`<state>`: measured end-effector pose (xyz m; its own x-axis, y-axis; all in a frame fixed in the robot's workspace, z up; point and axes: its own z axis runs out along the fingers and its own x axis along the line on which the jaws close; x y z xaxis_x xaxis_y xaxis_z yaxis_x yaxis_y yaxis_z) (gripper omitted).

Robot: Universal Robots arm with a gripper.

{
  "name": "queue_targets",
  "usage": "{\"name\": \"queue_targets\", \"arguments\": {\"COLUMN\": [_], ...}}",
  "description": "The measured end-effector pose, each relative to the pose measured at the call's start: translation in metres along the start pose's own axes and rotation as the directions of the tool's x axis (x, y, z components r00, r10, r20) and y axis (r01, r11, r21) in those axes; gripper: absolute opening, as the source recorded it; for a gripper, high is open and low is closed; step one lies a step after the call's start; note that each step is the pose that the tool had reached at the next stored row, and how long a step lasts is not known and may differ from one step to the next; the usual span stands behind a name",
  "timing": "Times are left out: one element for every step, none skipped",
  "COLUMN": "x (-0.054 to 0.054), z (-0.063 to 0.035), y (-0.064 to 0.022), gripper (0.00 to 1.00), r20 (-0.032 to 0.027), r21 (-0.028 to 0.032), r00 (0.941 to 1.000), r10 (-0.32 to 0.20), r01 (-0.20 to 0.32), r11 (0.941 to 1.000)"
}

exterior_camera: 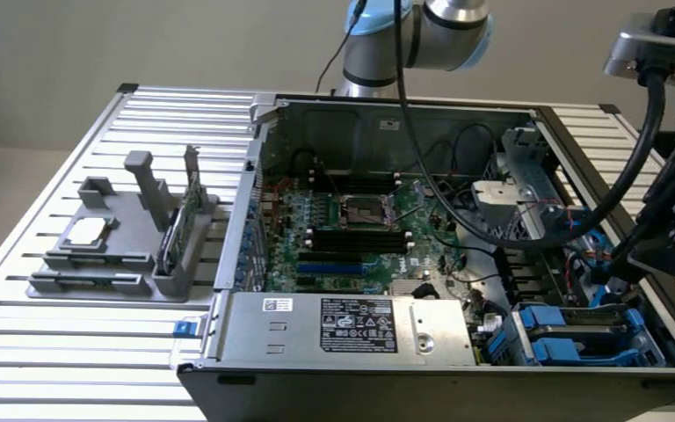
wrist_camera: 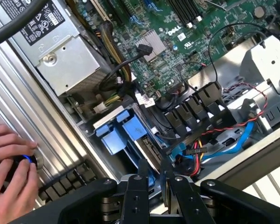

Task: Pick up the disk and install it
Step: 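Insert the first disk wire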

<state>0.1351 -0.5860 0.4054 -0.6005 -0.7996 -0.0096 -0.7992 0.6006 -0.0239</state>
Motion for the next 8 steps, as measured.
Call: {"name": "queue_targets", "arguments": {"x": [0.0000,0.0000,0.0000,0.0000,0.0001,0.0001,0.0000,0.0000], "z": [0.0000,0.0000,0.0000,0.0000,0.0000,0.0000,0.0000,0.0000], "y": [0.0000,0.0000,0.0000,0.0000,0.0000,0.0000,0.0000,0.0000], "gripper": [0.25,0.25,0.25,0.25,0.25,0.25,0.25,0.25], "r20": [-0.0004,-0.0009,-0.0013,-0.0016,-0.0021,-0.0024,-0.0028,-0.0032], "r21": [0.0002,0.0003,0.0005,0.0007,0.0009,0.0011,0.0013,0.0015], "r00": [0.9999,0.9994,0.9987,0.9978,0.9965,0.9949,0.9930,0.9909], "r10": [0.017,0.034,0.050,0.067,0.083,0.101,0.118,0.134], "r01": [-0.017,-0.034,-0.050,-0.067,-0.083,-0.101,-0.118,-0.134], "r11": [0.9999,0.9994,0.9987,0.9978,0.9965,0.9949,0.9930,0.9909]}}
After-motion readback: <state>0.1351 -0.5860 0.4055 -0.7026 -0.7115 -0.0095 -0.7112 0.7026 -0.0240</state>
